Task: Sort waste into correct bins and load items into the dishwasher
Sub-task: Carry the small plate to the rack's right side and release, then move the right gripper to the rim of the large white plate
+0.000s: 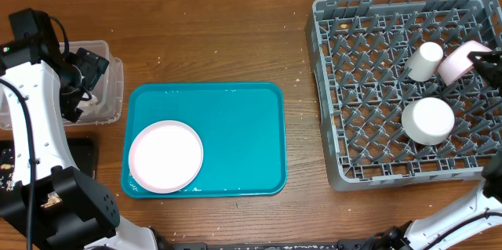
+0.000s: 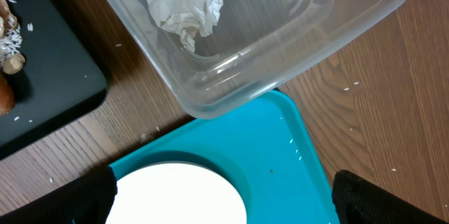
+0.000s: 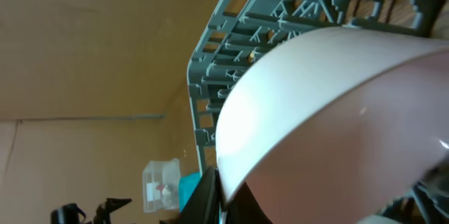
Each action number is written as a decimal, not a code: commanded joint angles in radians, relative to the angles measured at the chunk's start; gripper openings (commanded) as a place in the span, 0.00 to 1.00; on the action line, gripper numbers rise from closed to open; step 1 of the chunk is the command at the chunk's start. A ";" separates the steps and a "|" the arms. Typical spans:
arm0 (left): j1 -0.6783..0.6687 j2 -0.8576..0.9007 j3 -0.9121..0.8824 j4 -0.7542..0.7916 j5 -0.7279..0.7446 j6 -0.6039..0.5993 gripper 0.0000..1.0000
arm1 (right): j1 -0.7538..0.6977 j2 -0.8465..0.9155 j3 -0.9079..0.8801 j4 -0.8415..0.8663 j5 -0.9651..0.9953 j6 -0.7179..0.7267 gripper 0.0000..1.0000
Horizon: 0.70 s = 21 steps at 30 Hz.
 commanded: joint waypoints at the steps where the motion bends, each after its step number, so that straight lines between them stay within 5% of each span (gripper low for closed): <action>1: 0.000 -0.001 0.019 0.001 -0.014 -0.003 1.00 | -0.064 -0.005 -0.006 -0.043 0.045 0.000 0.04; 7: 0.000 -0.001 0.019 0.001 -0.014 -0.003 1.00 | -0.105 -0.024 0.024 -0.079 0.182 0.144 0.10; 13: 0.000 -0.001 0.019 0.001 -0.014 -0.003 1.00 | -0.101 -0.127 0.044 -0.068 0.661 0.485 0.24; 18: 0.000 -0.001 0.019 0.001 -0.014 -0.003 1.00 | -0.099 -0.256 0.044 -0.073 0.711 0.533 0.54; 21: 0.000 -0.001 0.019 0.001 -0.014 -0.003 1.00 | -0.095 -0.335 0.044 -0.092 0.703 0.532 0.64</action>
